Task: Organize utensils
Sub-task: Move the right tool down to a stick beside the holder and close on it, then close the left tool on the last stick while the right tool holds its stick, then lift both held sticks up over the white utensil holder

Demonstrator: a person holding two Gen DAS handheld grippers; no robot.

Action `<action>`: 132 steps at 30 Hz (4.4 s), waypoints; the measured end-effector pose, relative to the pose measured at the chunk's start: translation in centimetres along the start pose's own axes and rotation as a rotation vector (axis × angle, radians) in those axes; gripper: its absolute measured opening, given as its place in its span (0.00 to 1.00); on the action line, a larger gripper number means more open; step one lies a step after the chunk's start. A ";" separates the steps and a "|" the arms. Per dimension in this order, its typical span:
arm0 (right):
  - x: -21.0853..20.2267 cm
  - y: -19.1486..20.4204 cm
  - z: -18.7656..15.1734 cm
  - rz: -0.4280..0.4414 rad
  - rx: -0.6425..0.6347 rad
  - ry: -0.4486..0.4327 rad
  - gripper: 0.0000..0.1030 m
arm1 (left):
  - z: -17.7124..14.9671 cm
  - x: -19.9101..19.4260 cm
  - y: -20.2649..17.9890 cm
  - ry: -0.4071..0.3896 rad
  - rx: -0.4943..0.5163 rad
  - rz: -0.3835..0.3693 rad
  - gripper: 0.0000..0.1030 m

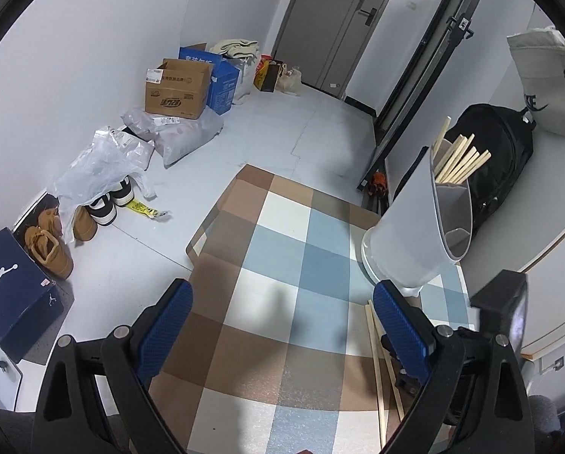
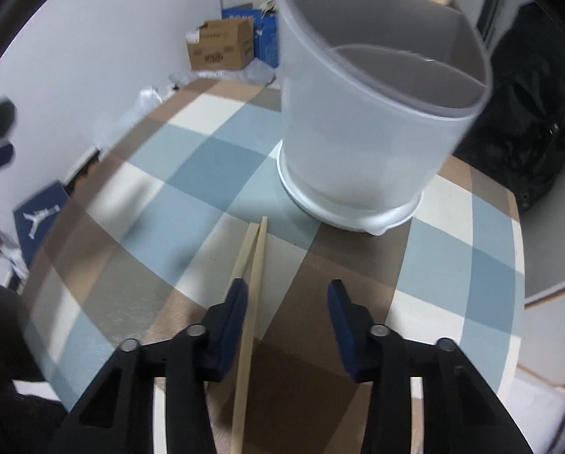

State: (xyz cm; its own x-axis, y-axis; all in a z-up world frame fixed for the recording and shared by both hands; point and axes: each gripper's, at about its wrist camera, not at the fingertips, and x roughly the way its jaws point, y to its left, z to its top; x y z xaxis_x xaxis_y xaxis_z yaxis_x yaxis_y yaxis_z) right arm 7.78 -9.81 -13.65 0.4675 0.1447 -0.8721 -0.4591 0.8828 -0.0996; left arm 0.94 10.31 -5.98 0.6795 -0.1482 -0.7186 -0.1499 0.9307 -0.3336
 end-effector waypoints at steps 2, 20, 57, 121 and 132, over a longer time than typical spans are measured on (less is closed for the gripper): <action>0.2 0.1 0.2 0.001 -0.003 0.000 0.34 | 0.0 -0.1 0.2 0.001 -0.007 -0.005 0.91; 1.3 0.9 1.9 0.002 0.017 -0.039 0.08 | 0.4 -0.1 1.4 0.007 -0.034 -0.014 0.91; -15.9 -12.6 -5.7 0.287 0.429 -0.451 0.04 | -2.5 9.2 -9.4 0.357 0.263 0.099 0.84; -22.3 -12.8 -1.7 0.254 0.365 -0.631 0.04 | 4.1 -6.0 -14.2 -0.075 0.328 -0.141 0.02; -24.3 -13.9 4.1 0.254 0.335 -0.686 0.04 | 9.2 -9.2 -16.2 -0.161 0.354 -0.185 0.02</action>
State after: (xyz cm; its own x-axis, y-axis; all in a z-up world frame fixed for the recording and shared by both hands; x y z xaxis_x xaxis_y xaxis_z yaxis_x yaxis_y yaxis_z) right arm 5.88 -23.80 10.93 0.7891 0.5053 -0.3492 -0.4137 0.8575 0.3058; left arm 3.70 -0.35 11.63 0.7793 -0.2956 -0.5526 0.2220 0.9548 -0.1977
